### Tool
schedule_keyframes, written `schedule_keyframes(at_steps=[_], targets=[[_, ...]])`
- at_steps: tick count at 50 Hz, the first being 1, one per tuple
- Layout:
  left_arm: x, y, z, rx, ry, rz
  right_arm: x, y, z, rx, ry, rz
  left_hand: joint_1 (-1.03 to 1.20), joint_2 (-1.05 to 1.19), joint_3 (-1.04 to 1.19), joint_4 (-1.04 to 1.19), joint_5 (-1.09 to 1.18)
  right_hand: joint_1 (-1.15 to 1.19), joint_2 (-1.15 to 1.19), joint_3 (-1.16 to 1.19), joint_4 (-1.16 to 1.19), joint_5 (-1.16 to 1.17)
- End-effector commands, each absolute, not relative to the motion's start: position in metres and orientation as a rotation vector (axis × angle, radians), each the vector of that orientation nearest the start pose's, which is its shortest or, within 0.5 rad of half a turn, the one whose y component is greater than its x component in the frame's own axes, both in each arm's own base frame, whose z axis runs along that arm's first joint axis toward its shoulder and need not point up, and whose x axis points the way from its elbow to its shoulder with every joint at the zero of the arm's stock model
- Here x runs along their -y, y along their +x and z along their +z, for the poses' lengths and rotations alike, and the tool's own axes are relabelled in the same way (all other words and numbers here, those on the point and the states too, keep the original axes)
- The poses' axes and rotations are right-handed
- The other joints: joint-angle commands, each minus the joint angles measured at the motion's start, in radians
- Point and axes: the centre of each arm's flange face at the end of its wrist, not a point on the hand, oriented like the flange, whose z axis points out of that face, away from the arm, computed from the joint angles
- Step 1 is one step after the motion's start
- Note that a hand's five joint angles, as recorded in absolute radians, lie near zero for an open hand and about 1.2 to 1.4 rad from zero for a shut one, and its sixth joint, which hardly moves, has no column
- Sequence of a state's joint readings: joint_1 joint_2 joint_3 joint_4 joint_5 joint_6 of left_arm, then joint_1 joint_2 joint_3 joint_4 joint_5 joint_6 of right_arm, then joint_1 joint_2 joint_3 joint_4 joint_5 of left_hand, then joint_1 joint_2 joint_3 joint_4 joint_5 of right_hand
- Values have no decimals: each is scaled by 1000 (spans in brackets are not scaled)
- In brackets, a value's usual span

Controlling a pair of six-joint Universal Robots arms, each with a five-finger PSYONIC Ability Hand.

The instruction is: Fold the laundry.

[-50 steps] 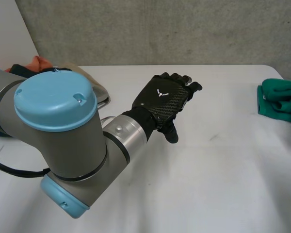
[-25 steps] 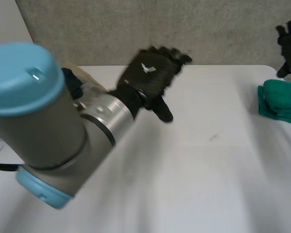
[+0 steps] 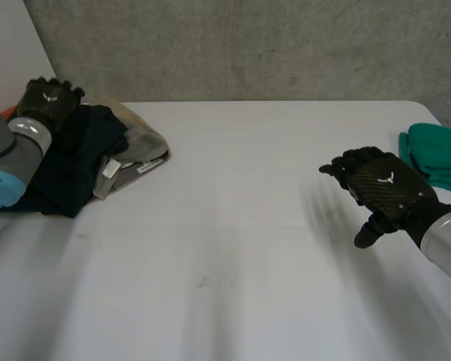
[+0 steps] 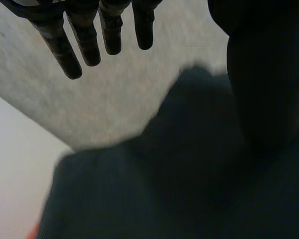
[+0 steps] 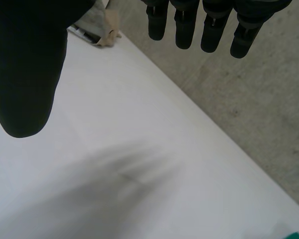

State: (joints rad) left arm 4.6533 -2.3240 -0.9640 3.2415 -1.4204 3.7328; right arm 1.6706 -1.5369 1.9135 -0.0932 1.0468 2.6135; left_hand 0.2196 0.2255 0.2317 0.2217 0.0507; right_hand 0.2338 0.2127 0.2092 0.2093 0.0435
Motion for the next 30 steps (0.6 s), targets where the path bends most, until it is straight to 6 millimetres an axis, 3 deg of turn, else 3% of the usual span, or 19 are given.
schedule_keyframes(at_steps=[1,3,6,8,11,12,15,16,18,19,22,23,25,26,30], targets=[[474,-169,181,-1956,882,-1975,243,201,198,-2084,-1146,-1816,712,706,700,710,706,-59,-38,-35,-35,-43],[472,-174,182,-1960,899,-1990,244,201,195,-2093,-1143,-1807,1175,1169,1163,1173,1169,-59,-38,-35,-35,-43],[463,-188,194,-1954,901,-2040,248,197,195,-2113,-1128,-1818,1177,1171,1165,1175,1171,-59,-38,-35,-35,-43],[447,-202,232,-1921,854,-2167,251,193,195,-2133,-1113,-1829,1177,1171,1165,1175,1171,-59,-38,-35,-35,-43],[425,-217,269,-1913,788,-2325,255,189,198,-2143,-1098,-1847,1177,1171,1165,1175,1171,-59,-38,-35,-35,-43],[408,-228,289,-1919,751,-2436,256,188,198,-2147,-1093,-1853,1177,1171,1165,1175,1171,-59,-38,-35,-35,-43],[382,-245,311,-1936,724,-2573,259,185,201,-2160,-1073,-1875,1177,1171,1165,1175,1171,-59,-38,-35,-35,-43],[364,-257,322,-1959,727,-2647,260,184,201,-2164,-1069,-1881,1177,1171,1165,1175,1171,-59,-38,-35,-35,-43],[345,-271,330,-2003,743,-2712,261,183,202,-2173,-1060,-1896,1177,1171,1165,1175,1171,-59,-38,-35,-35,-43],[327,-288,330,-2063,773,-2760,262,182,203,-2181,-1050,-1909,1177,1171,1165,1175,1171,-59,-38,-35,-35,-43],[301,-318,320,-2164,863,-2794,265,180,204,-2193,-1038,-1930,1177,1171,1165,1175,1171,-59,-38,-35,-35,-43],[284,-338,315,-2223,923,-2816,265,179,204,-2203,-1031,-1936,1177,1171,1165,1175,1171,-59,-38,-35,-35,-43],[271,-355,305,-2283,982,-2814,266,178,203,-2206,-1029,-1937,1177,1171,1165,1175,1171,-59,-38,-35,-35,-43],[257,-373,298,-2327,1046,-2823,266,178,203,-2211,-1027,-1937,1177,1171,1165,1175,1171,-59,-38,-35,-35,-43],[246,-403,277,-2462,1093,-2819,266,178,203,-2212,-1025,-1940,1177,1171,1165,1175,1171,-59,-38,-35,-35,-43]])
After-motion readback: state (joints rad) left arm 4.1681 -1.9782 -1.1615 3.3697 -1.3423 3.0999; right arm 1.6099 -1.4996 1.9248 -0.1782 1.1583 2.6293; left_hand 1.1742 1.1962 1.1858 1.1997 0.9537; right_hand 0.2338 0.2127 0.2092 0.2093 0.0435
